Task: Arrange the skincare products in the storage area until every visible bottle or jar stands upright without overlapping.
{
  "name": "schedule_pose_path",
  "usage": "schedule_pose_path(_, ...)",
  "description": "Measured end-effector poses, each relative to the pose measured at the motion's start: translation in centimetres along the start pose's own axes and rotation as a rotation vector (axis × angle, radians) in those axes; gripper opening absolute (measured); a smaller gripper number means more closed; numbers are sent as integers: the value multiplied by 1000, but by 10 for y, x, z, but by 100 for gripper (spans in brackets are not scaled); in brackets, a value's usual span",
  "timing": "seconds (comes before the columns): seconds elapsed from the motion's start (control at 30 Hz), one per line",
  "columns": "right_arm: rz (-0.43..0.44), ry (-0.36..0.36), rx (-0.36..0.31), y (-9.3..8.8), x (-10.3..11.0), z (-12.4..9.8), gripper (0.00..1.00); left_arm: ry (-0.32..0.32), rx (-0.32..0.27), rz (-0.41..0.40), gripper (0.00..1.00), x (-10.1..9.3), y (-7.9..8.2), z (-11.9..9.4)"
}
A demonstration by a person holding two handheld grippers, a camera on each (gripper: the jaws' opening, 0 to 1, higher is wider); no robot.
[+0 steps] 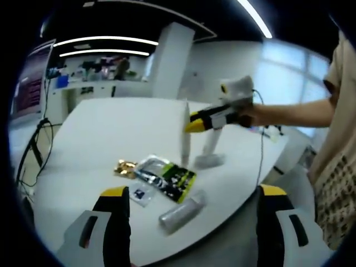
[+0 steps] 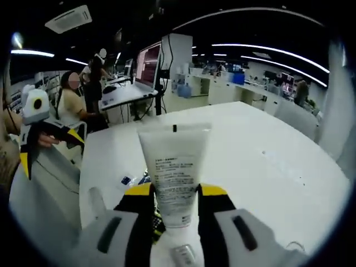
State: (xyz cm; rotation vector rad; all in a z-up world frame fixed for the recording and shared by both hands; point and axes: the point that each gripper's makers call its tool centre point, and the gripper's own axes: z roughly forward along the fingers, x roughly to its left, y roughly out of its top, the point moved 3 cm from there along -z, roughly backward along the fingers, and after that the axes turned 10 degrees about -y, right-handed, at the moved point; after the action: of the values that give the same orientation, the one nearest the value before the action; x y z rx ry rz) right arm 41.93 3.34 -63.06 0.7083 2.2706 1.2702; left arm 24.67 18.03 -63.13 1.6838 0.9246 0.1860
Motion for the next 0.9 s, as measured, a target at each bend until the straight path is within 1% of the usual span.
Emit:
schedule_pose_path(0.1, 27, 3, -29, 5, 3, -11, 28, -1, 1, -1, 92, 0, 1, 0)
schedule_pose_path(0.33, 80, 50, -90, 15, 14, -37, 28, 0, 6, 14, 91, -3, 4, 0)
schedule_pose_path(0.47, 74, 79, -109, 18, 21, -49, 28, -6, -8, 6, 91, -7, 8, -1)
schedule_pose_path(0.57, 69, 103, -122, 19, 28, -58, 28, -12, -14, 18, 90, -11, 14, -1)
schedule_pose_path(0.67, 69, 134, -129, 19, 35, -66, 28, -25, -33, 22, 90, -16, 22, 0)
schedule_pose_path(0.77, 74, 164, -144, 22, 41, -75, 28, -54, -57, 28, 89, -22, 32, 4)
schedule_pose_path(0.9, 82, 222, -180, 29, 51, -89, 28, -106, -52, 64, 86, -32, 40, 11)
